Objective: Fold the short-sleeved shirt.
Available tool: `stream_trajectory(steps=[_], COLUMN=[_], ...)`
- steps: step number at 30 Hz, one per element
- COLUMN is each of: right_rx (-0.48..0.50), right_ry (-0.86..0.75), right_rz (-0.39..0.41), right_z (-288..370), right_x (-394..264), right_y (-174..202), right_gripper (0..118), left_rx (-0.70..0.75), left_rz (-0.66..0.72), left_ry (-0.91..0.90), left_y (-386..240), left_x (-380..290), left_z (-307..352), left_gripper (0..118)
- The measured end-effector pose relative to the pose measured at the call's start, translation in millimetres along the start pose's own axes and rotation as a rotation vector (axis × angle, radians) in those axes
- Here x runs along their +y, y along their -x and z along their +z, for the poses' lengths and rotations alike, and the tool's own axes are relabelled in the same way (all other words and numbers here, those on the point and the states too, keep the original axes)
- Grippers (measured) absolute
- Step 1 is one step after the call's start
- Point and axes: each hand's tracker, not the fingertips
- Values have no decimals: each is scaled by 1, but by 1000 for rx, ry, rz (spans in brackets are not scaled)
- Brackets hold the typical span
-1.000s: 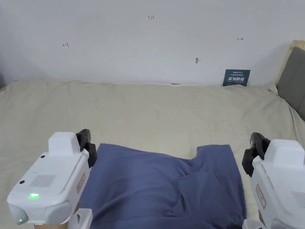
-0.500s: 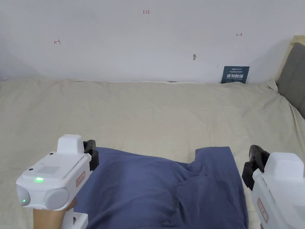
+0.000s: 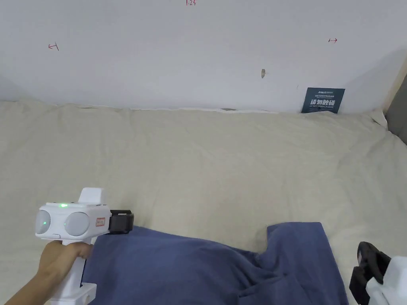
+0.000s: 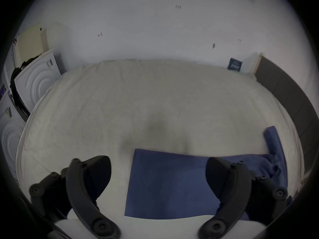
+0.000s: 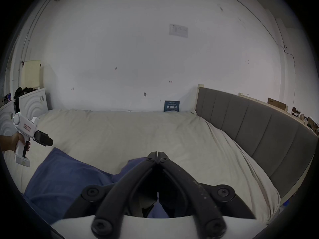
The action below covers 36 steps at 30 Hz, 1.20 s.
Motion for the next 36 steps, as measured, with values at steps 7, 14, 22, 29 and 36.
stream_trajectory(steps=[7,14,22,29,36], right_rx=[-7,3,23,2,44], right_ry=[97,310,556,646,547], right_rz=[10,-85,-88,-34,22], right_z=[-45,-95,-193,-216,-187], right_x=[-19,-33,-64,-83,-62], right_y=[-5,-25,-32,-21,-19], right_gripper=[2,36,90,68,3], left_rx=[76,28,-46,-64,-44], left_rz=[15,-43,16,-3,29], left_ry=[113,49,-105,-150,-172], left_y=[4,-20,-26,-24,-10], left_x=[-5,-19,-17,-13,-21], left_z=[-77,-54,28,75,94], left_gripper=[72,3,3,3,3])
